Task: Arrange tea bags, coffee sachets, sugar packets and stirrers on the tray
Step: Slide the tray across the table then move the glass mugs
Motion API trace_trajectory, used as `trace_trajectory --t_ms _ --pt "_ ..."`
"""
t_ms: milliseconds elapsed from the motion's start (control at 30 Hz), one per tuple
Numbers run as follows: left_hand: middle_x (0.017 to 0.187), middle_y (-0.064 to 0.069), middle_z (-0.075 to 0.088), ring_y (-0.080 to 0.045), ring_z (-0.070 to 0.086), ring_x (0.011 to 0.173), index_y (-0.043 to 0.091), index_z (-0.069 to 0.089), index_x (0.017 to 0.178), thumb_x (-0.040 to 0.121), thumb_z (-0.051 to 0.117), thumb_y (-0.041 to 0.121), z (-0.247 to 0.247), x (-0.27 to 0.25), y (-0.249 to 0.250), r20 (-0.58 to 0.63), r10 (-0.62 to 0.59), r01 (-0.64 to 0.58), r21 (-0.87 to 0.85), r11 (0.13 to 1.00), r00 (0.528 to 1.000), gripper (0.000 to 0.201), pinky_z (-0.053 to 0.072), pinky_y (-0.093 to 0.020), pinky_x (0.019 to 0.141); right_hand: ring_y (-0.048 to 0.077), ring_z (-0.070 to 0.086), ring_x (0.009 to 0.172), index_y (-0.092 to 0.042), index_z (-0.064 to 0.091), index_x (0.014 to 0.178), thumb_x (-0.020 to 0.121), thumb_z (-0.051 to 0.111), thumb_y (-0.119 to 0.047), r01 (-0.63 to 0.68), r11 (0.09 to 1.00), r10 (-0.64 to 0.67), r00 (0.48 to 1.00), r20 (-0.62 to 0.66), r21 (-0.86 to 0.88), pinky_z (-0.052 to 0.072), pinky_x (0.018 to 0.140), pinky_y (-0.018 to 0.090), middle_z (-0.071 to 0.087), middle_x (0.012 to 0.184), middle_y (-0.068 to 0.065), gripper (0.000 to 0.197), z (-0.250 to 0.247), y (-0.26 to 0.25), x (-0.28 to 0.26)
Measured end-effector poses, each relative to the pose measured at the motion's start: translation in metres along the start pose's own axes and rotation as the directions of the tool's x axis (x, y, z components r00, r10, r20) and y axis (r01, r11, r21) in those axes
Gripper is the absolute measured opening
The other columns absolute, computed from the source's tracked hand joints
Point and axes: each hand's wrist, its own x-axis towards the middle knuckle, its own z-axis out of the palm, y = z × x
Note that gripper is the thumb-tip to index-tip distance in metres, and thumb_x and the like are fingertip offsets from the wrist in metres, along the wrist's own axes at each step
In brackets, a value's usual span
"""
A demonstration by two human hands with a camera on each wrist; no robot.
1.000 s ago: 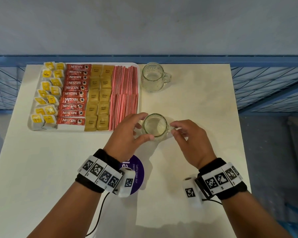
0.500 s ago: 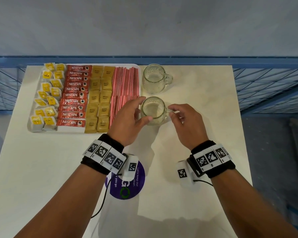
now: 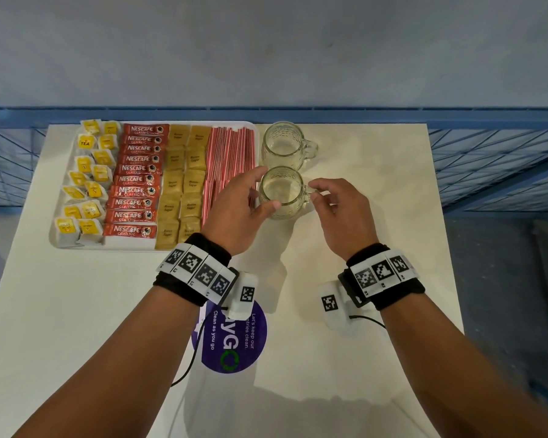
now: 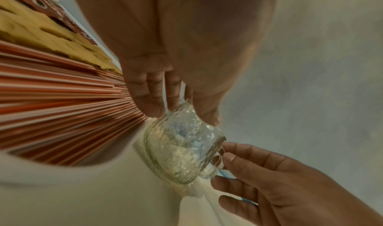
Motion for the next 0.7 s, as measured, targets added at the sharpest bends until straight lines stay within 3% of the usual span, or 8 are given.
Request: trace_trajectory --t_ms 167,467,700 --pt "0.136 0.004 0.055 -0.009 0.059 0.106 0.027 0.044 0.147 0.088 0.074 0.035 0.0001 0.0004 0.0003 -0.003 -0.002 0.002 0.008 1.000 1.000 0.067 0.055 -0.037 0.090 0.006 0.064 0.084 -0.016 0.072 0.115 0.099 0.063 -0.014 0.005 1.000 -0.005 1.000 -0.005 0.000 0.048 0.076 0.009 0.069 0.110 -0.001 0.018 -0.0006 0.0013 0.0006" --pt "0.135 0.005 0.055 -0.009 0.059 0.107 0.026 0.045 0.146 0.088 0.075 0.034 -0.0002 0.0023 0.0015 0.002 -0.009 0.010 -0.019 1.000 1.000 0.066 0.055 -0.034 0.091 0.007 0.065 0.084 -0.017 0.072 0.115 0.099 0.062 -0.014 0.006 1.000 -0.006 1.000 -0.016 -0.001 0.053 0.079 0.021 0.069 0.110 -0.001 0.019 -0.0004 0.0030 0.0033" --pt "0.137 0.006 0.055 -0.006 0.060 0.107 0.024 0.046 0.145 0.085 0.077 0.035 -0.0039 -0.0024 0.0015 0.002 -0.013 0.013 -0.045 0.999 1.000 0.068 0.054 -0.029 0.087 0.003 0.066 0.085 -0.017 0.071 0.117 0.099 0.062 -0.018 -0.027 1.000 0.027 0.999 -0.023 0.016 0.048 0.076 0.009 0.069 0.112 -0.003 0.020 -0.0060 0.0020 0.0044"
